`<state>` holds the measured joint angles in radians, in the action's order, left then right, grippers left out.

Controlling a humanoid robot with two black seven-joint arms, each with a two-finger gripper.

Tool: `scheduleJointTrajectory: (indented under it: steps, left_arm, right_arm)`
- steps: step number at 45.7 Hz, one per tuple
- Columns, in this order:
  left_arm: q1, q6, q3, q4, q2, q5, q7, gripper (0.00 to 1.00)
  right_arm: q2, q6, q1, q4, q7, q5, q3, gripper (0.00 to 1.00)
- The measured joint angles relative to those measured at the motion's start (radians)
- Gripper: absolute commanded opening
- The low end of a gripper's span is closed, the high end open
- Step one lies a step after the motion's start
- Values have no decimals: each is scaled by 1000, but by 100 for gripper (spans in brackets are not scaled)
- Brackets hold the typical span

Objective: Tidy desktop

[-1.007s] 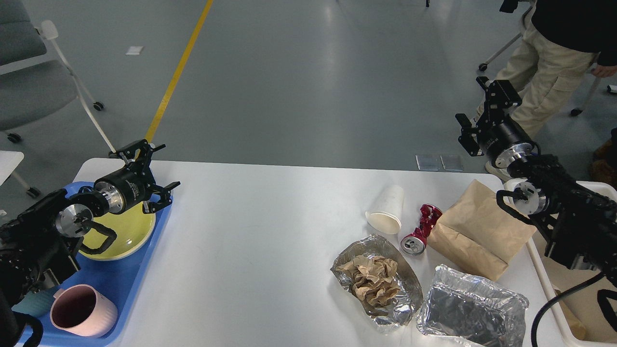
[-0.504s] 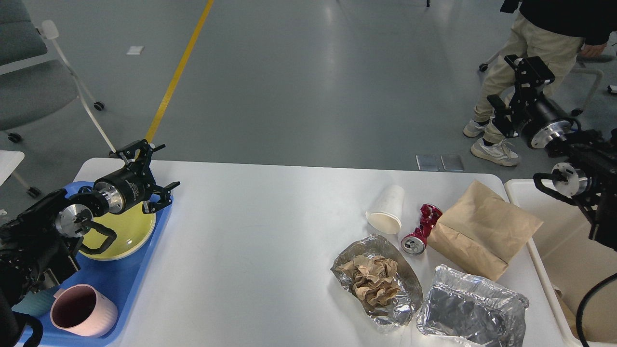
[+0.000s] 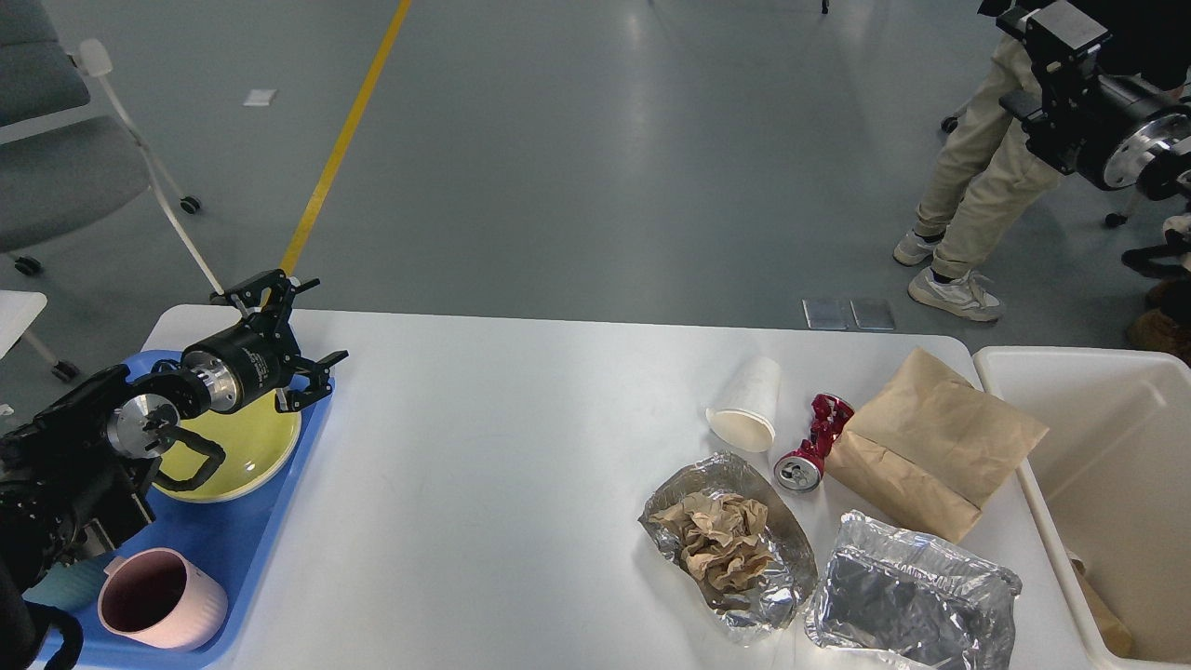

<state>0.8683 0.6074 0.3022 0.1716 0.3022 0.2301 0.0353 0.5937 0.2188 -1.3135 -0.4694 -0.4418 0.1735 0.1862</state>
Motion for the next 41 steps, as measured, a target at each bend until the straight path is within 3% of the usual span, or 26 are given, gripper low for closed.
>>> scheduleJointTrajectory:
  steps: [17, 41]
  left_arm:
    - [0, 0, 0, 0, 0, 0, 0, 96]
    - [0, 0, 0, 0, 0, 0, 0, 96]
  right_arm:
    - [-18, -1, -197, -7, 0, 0, 321, 100]
    - [-199, 3, -419, -45, 0, 1, 799, 100]
